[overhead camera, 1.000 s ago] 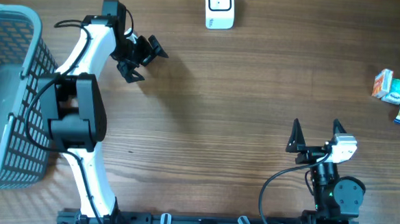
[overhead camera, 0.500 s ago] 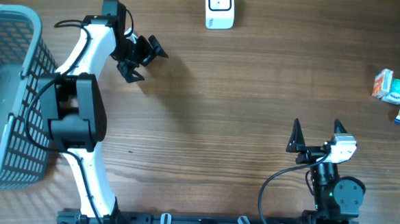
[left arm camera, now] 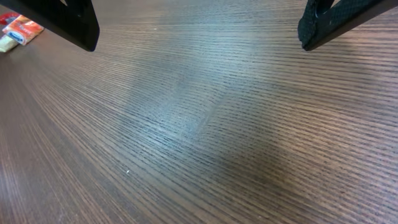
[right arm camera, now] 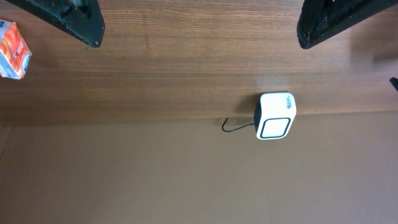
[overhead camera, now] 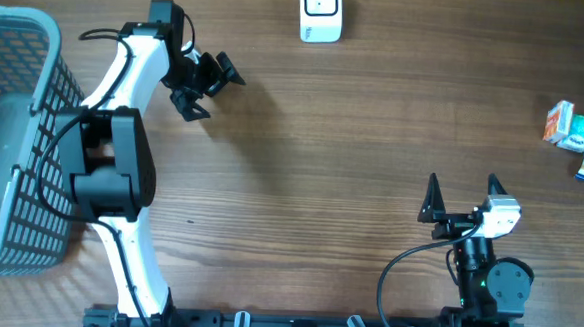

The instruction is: Scan the item barcode

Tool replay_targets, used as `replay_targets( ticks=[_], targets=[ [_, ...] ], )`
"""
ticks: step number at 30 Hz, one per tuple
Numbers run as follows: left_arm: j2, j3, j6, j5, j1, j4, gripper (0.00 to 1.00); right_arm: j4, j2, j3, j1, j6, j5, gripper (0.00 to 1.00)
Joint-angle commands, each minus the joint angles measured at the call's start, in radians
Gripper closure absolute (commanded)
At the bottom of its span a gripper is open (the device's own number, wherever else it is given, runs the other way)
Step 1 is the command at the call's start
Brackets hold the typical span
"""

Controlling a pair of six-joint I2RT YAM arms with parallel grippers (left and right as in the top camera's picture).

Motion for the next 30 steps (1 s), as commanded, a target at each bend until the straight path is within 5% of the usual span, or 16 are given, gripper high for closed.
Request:
replay_targets(
  ticks=[1,6,10,17,23,30],
  targets=[
    [-0.094,-0.046,0.120,-0.108,-0.100,0.031,0.00,0.002,-0.014,-0.001,0.004,0.000,0.010,0.00],
    [-0.343,-0.318,0.478,-0.180,-0.283,0.282,0.00,0.002,-0.014,-0.001,0.004,0.000,0.010,0.00],
    [-0.666,-0.694,0.610,-0.179,-0.307,0.462,0.00,0.002,-0.014,-0.001,0.004,0.000,0.010,0.00],
    [-1.424,-1.230,0.611,-0.218,-0.108,0.567,0.00,0.002,-0.014,-0.001,0.004,0.001,0.010,0.00],
    [-2.013,-1.395,0.607,-0.185,0.105,0.484,0.00,0.002,-0.014,-0.001,0.004,0.000,0.010,0.00],
    [-2.150,-1.431,0.608,-0.185,0.105,0.533,0.00,0.002,-0.014,-0.001,0.004,0.000,0.010,0.00]
  ],
)
